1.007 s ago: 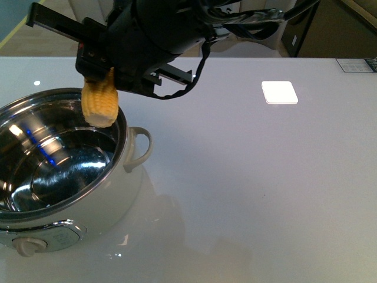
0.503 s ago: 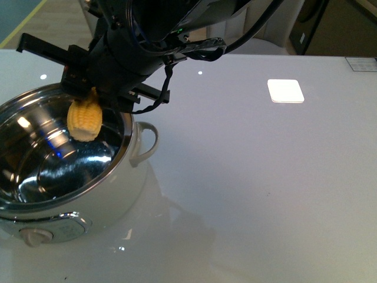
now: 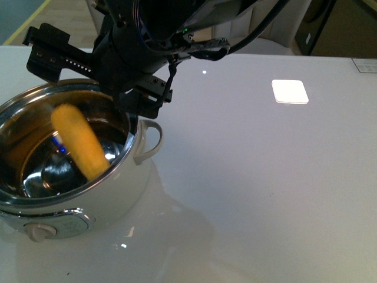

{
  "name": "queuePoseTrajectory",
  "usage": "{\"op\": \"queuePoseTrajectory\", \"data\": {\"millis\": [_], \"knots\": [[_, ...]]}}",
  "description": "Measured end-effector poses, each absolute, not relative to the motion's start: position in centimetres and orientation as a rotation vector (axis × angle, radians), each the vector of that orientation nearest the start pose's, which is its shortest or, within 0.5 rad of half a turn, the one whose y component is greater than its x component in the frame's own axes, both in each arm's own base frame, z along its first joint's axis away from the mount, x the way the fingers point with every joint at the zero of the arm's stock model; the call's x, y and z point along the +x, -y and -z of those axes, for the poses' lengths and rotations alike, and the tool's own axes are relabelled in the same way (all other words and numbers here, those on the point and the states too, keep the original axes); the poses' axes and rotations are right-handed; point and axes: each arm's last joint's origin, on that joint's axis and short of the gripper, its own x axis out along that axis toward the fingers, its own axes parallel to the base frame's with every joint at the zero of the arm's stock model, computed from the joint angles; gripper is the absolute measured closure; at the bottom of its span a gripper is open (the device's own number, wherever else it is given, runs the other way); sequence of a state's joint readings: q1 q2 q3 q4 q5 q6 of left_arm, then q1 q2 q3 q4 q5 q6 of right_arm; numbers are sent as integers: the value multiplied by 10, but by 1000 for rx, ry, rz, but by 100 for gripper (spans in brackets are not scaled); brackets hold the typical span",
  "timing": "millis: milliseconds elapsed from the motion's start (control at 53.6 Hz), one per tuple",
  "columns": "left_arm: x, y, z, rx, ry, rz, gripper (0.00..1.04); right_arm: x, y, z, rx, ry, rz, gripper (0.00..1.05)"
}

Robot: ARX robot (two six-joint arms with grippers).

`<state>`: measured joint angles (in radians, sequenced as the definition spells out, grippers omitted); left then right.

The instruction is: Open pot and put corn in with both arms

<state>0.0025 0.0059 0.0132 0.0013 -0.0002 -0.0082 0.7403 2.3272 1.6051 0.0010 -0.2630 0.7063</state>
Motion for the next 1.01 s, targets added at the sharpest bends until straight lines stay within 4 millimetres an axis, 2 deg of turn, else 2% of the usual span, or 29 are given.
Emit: {"op": "queuePoseTrajectory", "data": {"millis": [168, 391, 466, 541, 634, 708, 801, 857, 969, 1007], "knots": [[97, 0, -168, -8, 9, -3, 7, 358, -324, -120, 503, -1017, -638, 9], [97, 0, -168, -8, 9, -3, 7, 363, -243, -161, 678, -872, -559, 9], [97, 0, -168, -8, 8, -3, 7, 359, -211, -172, 679, -807, -486, 9], [97, 0, -168, -8, 9, -3, 7, 348, -167, -184, 629, -703, -379, 9], [97, 0, -168, -8, 9, -3, 7, 321, -103, -200, 543, -545, -243, 9], [97, 0, -168, -8, 9, -3, 7, 293, -67, -205, 490, -457, -152, 9], [97, 0, -168, -8, 9, -3, 7, 261, -44, -203, 440, -403, -73, 9], [97, 0, -168, -8, 9, -3, 7, 247, -38, -200, 425, -394, -58, 9], [97, 0, -168, -8, 9, -3, 7, 241, -37, -201, 397, -375, -61, 9], [97, 0, -168, -8, 9, -3, 7, 241, -37, -198, 346, -312, -36, 13]]}}
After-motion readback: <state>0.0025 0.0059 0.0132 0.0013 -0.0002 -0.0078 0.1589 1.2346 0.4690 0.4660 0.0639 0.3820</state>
